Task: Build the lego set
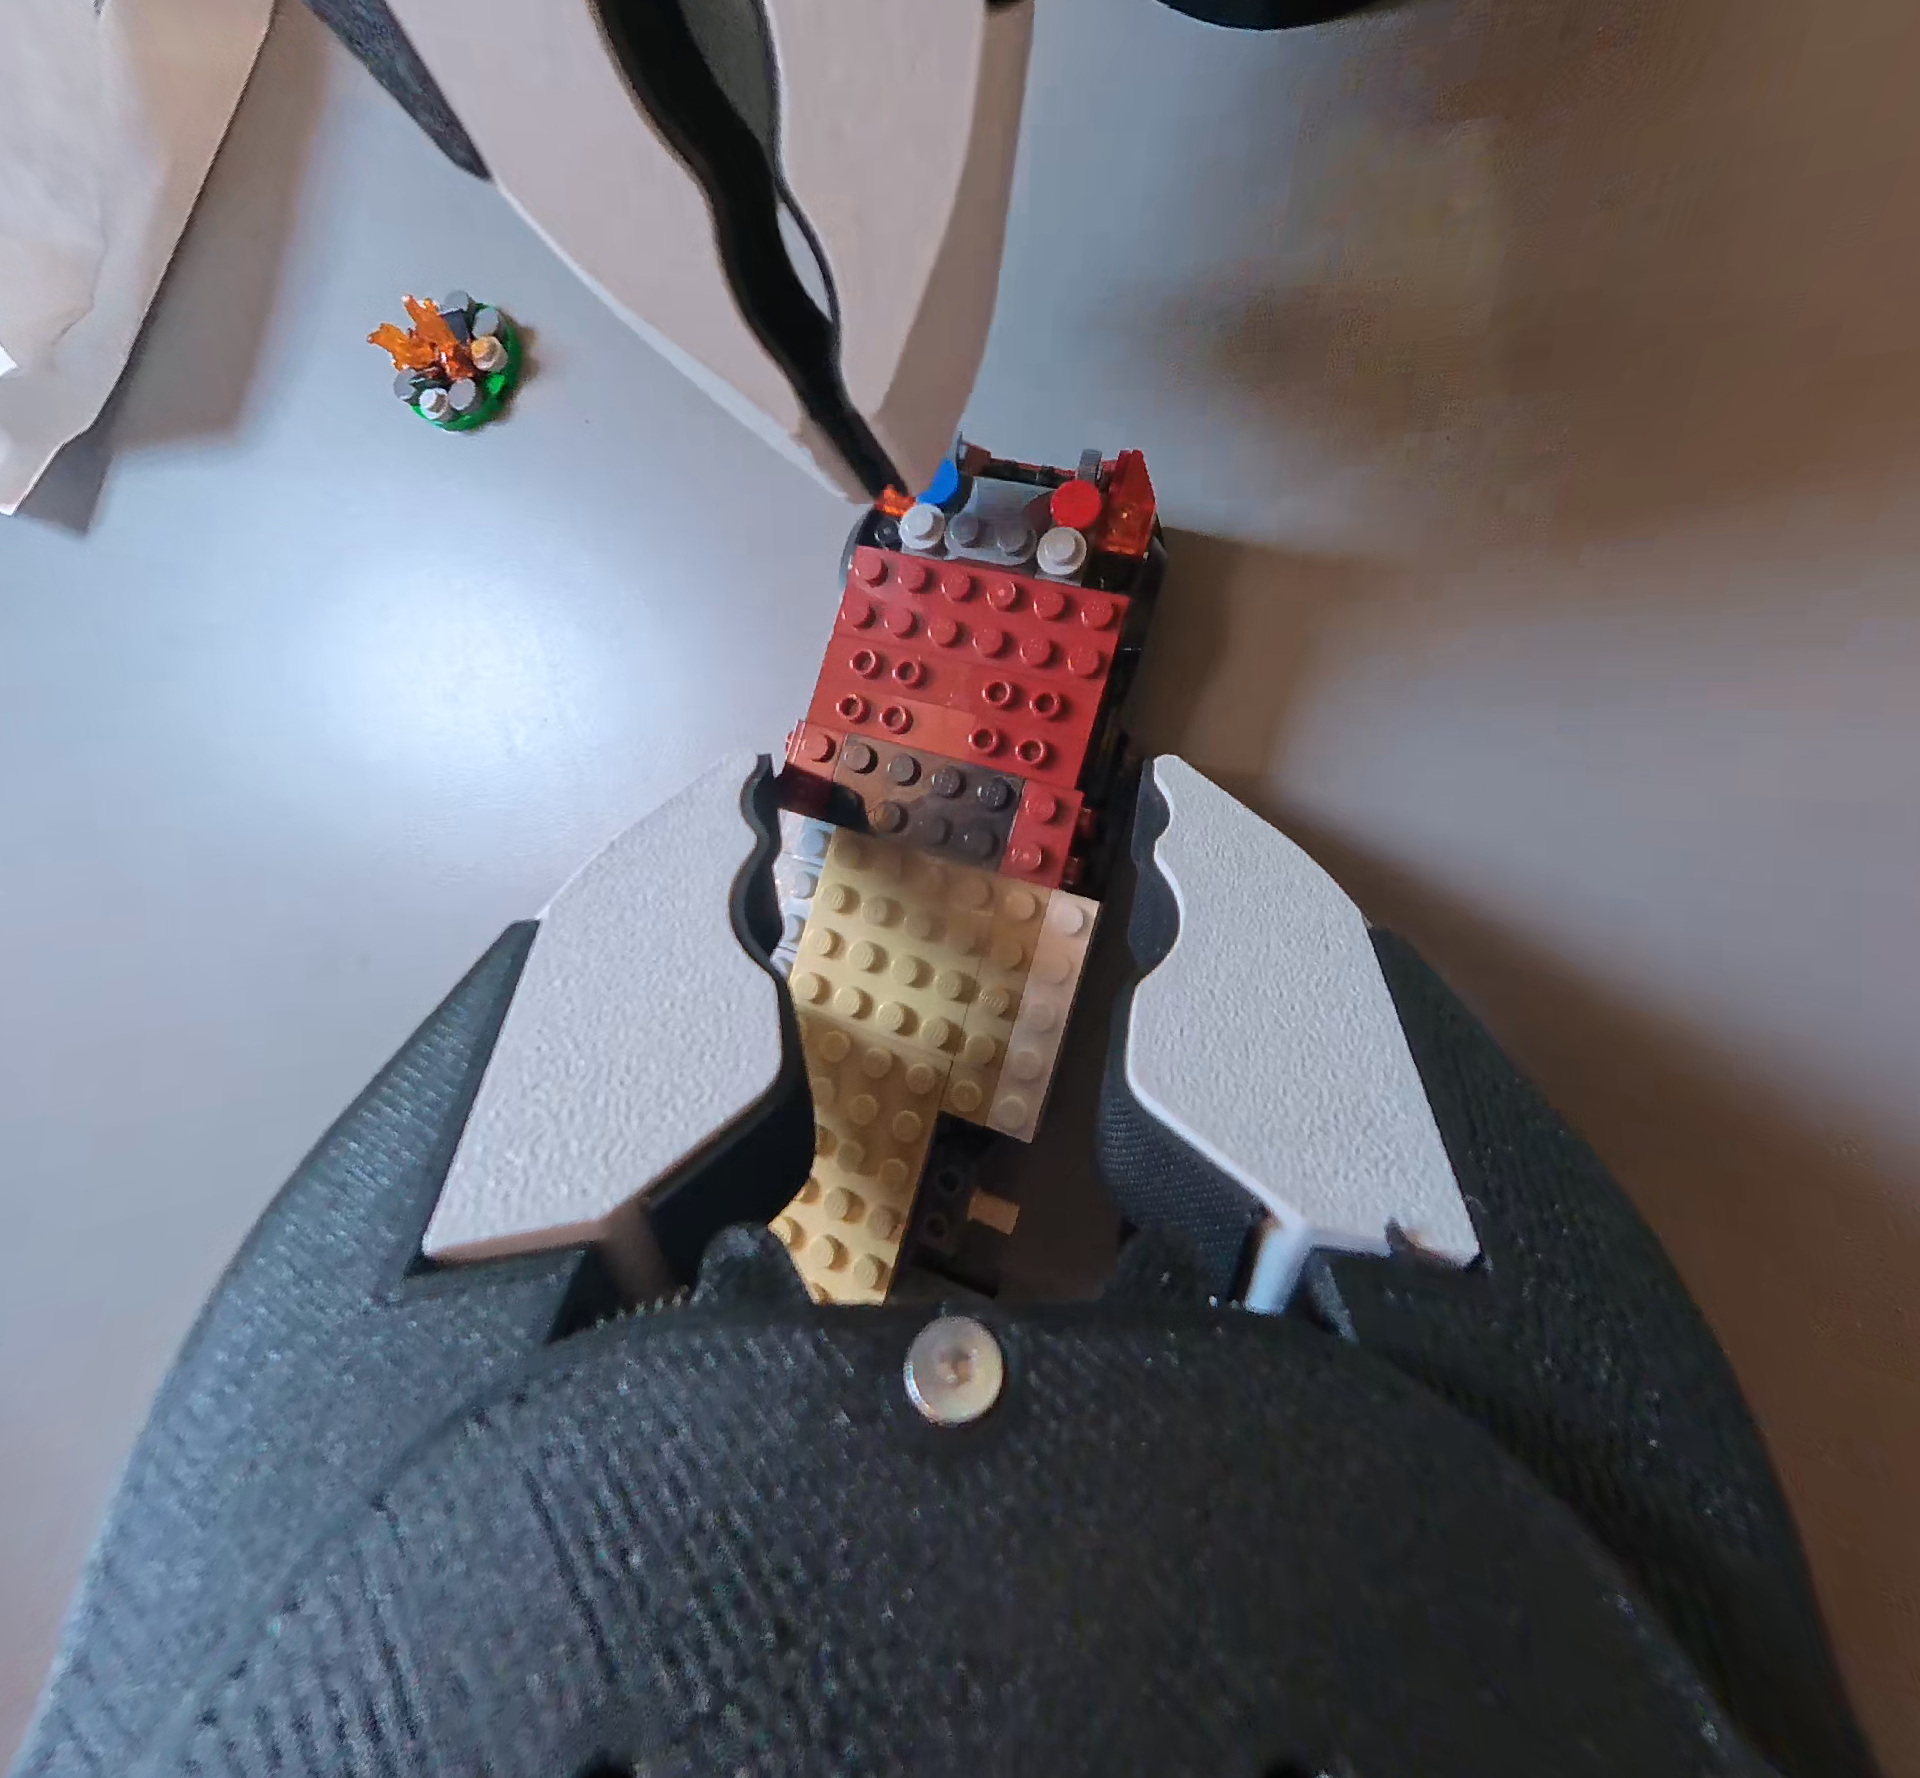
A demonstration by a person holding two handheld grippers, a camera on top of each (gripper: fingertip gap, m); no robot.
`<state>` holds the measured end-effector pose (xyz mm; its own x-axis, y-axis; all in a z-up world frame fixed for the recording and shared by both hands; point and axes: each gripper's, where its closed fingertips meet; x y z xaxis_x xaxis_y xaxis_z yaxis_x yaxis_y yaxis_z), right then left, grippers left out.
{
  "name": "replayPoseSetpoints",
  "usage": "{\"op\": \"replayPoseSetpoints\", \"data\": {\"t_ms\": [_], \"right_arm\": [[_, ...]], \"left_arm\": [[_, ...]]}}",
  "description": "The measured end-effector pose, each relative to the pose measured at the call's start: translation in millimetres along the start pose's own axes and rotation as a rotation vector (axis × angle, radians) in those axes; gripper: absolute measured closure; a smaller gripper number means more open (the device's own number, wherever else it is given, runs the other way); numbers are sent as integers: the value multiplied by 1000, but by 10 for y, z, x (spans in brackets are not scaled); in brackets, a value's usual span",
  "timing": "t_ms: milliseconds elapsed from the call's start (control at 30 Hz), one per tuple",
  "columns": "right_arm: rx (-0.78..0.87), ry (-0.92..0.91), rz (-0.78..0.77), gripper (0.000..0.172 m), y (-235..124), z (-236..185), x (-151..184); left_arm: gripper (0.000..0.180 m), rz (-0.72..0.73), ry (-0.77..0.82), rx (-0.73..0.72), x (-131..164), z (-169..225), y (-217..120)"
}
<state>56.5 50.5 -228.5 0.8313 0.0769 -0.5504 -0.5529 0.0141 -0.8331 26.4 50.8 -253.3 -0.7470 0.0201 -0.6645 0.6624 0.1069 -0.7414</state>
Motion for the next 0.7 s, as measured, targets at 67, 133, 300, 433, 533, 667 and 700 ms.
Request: {"op": "replayPoseSetpoints", "data": {"t_ms": [67,133,300,433,533,667,700], "right_arm": [[-10,0,-8,169,47,-23,24],[1,-8,-16,171,61,-15,45],[32,-33,-11,165,47,-7,47],[93,25,106,144,-70,24,-12],[81,53,97,109,-30,-98,97],[127,50,70,96,94,-141,168],[129,53,67,96,122,-147,165]], "left_arm": [[115,0,-1,-1,-1,0,0],[115,1,-2,-3,0,1,0],[115,5,-7,-3,-3,1,2],[115,6,-14,-10,-18,10,14],[115,-3,-12,-11,-30,26,20],[115,-20,-23,-25,-50,44,36],[115,-28,-27,-32,-54,48,38]]}}
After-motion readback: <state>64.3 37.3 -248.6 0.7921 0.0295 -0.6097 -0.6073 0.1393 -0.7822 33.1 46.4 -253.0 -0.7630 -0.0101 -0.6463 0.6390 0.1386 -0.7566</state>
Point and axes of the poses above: each gripper's, where its closed fingertips meet, y out along the fingers, x out of its underside, z = x × y across the jaws, and after that the axes turned 13 degrees about -y, right-handed
